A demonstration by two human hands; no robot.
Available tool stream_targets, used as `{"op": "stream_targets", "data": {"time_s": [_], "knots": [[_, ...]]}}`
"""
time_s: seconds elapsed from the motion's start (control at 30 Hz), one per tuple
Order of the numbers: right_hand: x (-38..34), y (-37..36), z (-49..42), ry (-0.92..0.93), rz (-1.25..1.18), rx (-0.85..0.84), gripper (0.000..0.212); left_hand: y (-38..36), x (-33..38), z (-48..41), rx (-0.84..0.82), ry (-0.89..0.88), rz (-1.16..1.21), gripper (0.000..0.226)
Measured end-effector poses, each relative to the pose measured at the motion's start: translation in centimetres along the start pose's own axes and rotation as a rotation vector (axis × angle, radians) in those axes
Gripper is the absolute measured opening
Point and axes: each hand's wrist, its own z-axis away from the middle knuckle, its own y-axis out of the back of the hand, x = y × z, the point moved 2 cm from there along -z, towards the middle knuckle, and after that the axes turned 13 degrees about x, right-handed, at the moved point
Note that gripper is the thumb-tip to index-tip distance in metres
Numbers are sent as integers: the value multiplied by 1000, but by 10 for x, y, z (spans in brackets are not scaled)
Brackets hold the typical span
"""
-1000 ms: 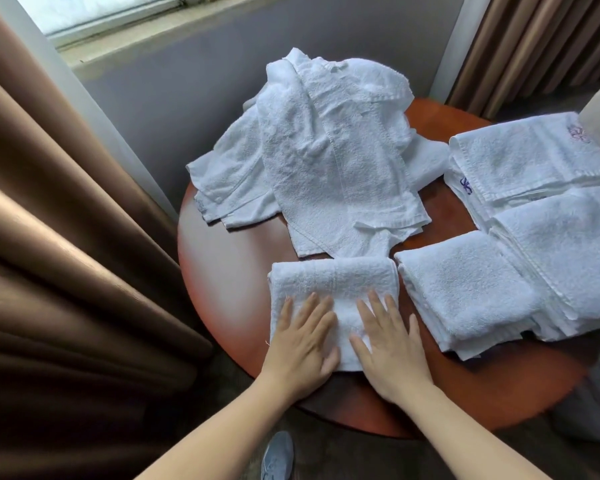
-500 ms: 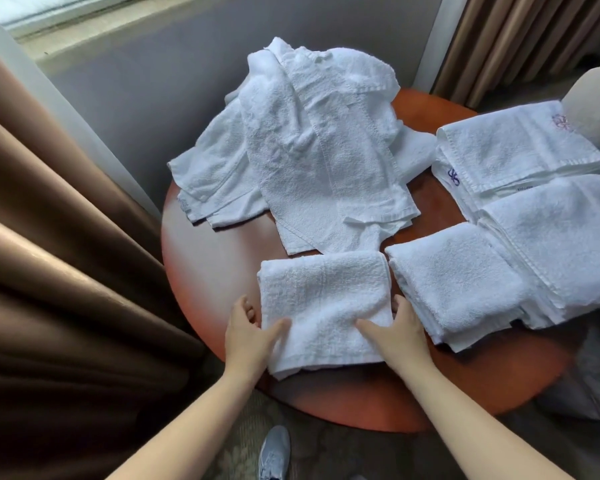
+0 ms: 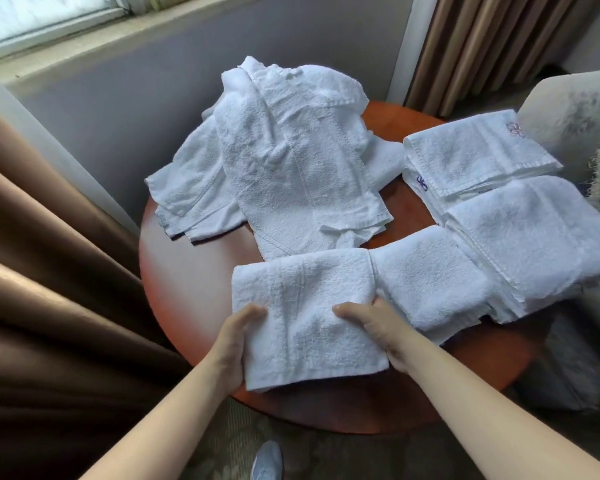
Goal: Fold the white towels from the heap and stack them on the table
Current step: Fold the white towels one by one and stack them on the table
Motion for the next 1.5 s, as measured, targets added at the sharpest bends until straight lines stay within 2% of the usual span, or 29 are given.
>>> {"op": "stream_targets", "data": {"time_s": [0.07,0.17,0.23,0.33,0.47,0.63,0.77,0.9,1.03,1.17,1.33,1.5], "knots": [[-21,9,5,73,1,-44,34,-10,6,6,-49,3,36,18],[-48,32,3,146,28,-38,55,-35,15,12,-134,7,80,17],[-59,53,-1,160,53,12,59,-56,17,14,-175,-18,89,25],[-70,88,-7,195,96,154,49,-89,13,14,-200,-91,81,54],[-75,126,-11,251,113,292,52,-128,1,13,-225,-136,60,58],[-77,157,-17,300,113,364,48,-160,-10,10,-220,-99,45,65],[-69,169,-28,252,203,329,35,-173,-18,2,-148,-38,32,68],[-57,167,-39,259,362,344,57,-172,-35,-3,-59,48,55,73],[-64,164,-42,328,382,355,55,-174,-38,-6,-29,30,115,77],[-74,163,-44,346,360,350,45,-176,-33,-5,-32,35,177,74],[-93,158,-51,391,318,332,35,-180,-17,-10,-68,-4,207,54],[-106,153,-59,338,362,342,33,-186,-4,-15,-72,37,207,39]]}}
